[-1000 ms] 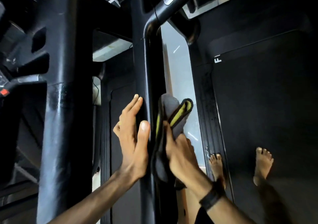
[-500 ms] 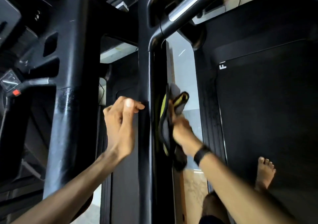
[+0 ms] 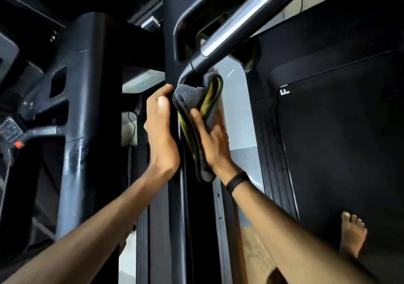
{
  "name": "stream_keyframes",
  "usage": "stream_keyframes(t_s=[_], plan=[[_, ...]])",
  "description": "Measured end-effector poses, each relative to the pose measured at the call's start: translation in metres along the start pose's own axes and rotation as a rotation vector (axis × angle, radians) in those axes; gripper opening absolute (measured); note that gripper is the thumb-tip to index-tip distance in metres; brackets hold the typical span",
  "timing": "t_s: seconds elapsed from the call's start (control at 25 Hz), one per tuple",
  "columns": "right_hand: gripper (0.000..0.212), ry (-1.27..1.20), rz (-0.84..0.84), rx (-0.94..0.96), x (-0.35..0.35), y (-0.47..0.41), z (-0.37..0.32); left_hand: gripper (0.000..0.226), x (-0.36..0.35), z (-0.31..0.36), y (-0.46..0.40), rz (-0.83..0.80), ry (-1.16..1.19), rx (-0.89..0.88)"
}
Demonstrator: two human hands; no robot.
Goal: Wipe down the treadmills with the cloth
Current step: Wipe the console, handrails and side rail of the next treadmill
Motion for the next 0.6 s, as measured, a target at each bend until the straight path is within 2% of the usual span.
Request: stream_keyframes(t_s=[0.12,0.16,0.32,0.36,0.4,0.52,0.6], plan=[[0.094,0.085,-0.023,0.134,0.004,0.054,-0.012,0.062,0.004,0.001,0.002,0.049,-0.014,-0.035],[0.096,0.105,-0.024,0.15,0.001,0.049,-0.01,0.061,0.004,0.001,0.001,0.044,-0.02,-0.048],[0.105,-0.064,-0.047,0.028,-0.014,-0.052,-0.012,0.073,0.003,0.003,-0.002,0.032,-0.075,-0.062],[0.102,-0.092,-0.051,0.032,-0.013,-0.053,-0.008,0.071,0.003,0.004,-0.002,0.027,-0.083,-0.06],[0.097,-0.095,-0.05,0.068,-0.007,-0.038,-0.005,0.066,0.003,0.004,-0.003,0.03,-0.086,-0.061],[0.087,-0.194,-0.202,0.301,0.007,0.022,-0.004,0.055,0.004,0.003,-0.002,0.039,-0.135,-0.072],[0.086,-0.214,-0.287,0.323,0.003,-0.012,-0.005,0.058,0.002,0.003,0.0,0.026,-0.126,-0.073]])
Point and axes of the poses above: each hand's wrist, its own y-axis away from the middle knuckle, its own x-axis out of the back of the hand, z = x × y, the point moved 5 cm from there along -y, towards the middle knuckle, and after that the axes turned 7 degrees about z, right-handed, at the moved point
